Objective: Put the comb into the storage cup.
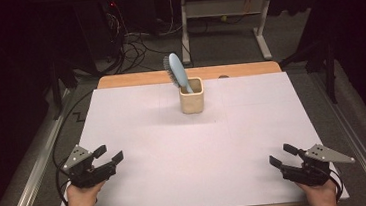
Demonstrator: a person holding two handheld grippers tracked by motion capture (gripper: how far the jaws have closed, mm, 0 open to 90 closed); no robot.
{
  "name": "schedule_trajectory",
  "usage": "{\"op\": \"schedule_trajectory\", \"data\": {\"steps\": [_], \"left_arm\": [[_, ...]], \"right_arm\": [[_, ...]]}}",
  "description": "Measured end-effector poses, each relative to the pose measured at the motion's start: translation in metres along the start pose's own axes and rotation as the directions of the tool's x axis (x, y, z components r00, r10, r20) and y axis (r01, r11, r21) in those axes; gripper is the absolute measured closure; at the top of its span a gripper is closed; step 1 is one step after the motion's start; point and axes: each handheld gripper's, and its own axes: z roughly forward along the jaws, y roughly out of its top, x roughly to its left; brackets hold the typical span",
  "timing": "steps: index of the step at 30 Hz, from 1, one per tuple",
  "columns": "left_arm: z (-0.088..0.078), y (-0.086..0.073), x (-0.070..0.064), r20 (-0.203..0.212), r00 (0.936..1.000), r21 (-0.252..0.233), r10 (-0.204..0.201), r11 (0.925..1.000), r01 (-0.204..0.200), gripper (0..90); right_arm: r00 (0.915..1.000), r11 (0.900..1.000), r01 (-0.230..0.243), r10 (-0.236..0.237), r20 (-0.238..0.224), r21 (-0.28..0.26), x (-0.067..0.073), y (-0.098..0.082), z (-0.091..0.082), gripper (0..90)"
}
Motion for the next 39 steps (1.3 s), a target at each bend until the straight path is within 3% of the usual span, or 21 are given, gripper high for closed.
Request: {"op": "schedule_trajectory", "data": {"steps": [39], "left_arm": [[0.007,-0.020,0.006,-0.015,0.9987,0.006,-0.048,0.9988,0.049,31.3]], "right_arm": [[1.0000,1.000,0.006,-0.006,-0.004,0.014,0.000,0.000,0.001,28.5]]}}
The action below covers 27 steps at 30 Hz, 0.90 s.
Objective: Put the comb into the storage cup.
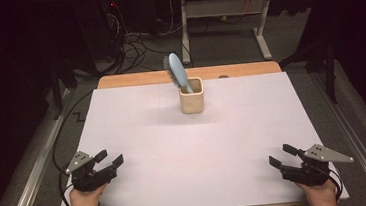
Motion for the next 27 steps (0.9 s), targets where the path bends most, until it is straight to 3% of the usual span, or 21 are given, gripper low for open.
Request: {"op": "schedule_trajectory", "data": {"steps": [27], "left_arm": [[0.001,-0.011,0.004,-0.015,0.9996,0.015,-0.023,0.9996,0.023,31.5]], "right_arm": [[1.0000,1.000,0.002,-0.002,0.004,0.004,0.000,0.000,0.001,28.5]]}}
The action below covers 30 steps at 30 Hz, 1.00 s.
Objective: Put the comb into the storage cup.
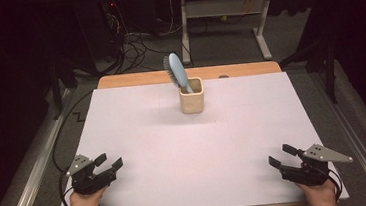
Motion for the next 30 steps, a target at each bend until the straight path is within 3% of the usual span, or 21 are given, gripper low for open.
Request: {"op": "schedule_trajectory", "data": {"steps": [8,15,30], "left_arm": [[-0.0003,-0.0011,0.0018,0.002,0.9999,-0.002,-0.010,0.9999,0.010,31.5],[0.0011,-0.0042,0.0020,-0.031,0.9995,0.012,0.002,0.9999,-0.002,31.5],[0.0030,-0.0071,0.0037,-0.045,0.9989,0.020,-0.011,0.9997,0.012,31.4]], "right_arm": [[1.0000,1.000,-0.001,0.001,-0.003,0.006,-0.0004,-0.0004,0.0008,28.3],[1.0000,1.000,0.000,0.000,-0.004,0.007,-0.0004,-0.0004,0.0007,28.1],[1.0000,1.000,-0.001,0.001,-0.008,0.009,-0.0008,-0.0003,0.0012,28.2]]}}
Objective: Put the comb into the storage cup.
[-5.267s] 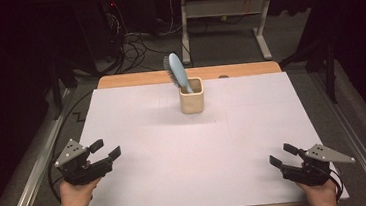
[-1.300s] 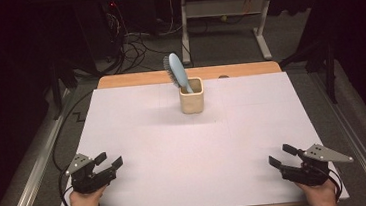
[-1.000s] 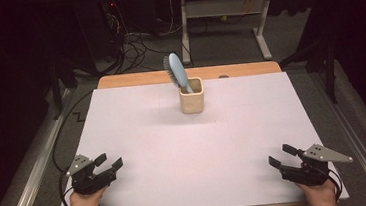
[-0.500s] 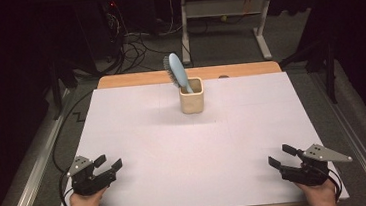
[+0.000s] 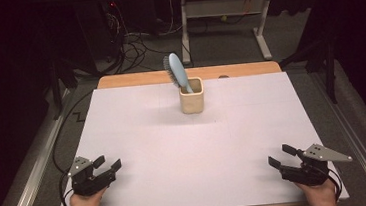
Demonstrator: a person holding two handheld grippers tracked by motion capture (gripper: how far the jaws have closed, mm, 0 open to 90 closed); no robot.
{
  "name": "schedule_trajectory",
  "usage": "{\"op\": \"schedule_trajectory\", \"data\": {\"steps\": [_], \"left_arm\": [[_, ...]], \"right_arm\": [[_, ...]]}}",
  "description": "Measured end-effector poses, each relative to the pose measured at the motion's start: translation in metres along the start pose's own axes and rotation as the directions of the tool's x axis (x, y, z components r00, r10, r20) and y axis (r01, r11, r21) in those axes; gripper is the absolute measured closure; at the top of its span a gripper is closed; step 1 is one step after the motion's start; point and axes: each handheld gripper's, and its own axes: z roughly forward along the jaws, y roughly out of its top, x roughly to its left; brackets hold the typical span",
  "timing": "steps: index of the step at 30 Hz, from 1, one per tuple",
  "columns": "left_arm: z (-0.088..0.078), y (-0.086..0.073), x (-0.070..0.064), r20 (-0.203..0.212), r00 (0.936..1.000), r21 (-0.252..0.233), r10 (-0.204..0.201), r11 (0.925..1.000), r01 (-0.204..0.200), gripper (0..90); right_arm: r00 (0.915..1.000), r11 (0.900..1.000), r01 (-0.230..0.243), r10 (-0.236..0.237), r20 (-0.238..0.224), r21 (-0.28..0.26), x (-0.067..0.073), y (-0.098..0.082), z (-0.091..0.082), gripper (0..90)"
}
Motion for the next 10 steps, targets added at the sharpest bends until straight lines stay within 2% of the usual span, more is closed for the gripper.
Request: {"op": "schedule_trajectory", "data": {"steps": [10], "left_arm": [[-0.0012,-0.0003,0.0015,-0.007,0.9999,-0.005,-0.011,0.9999,0.011,31.5]], "right_arm": [[1.0000,1.000,-0.002,0.002,-0.005,0.001,0.0002,0.0002,0.0002,28.2]]}}
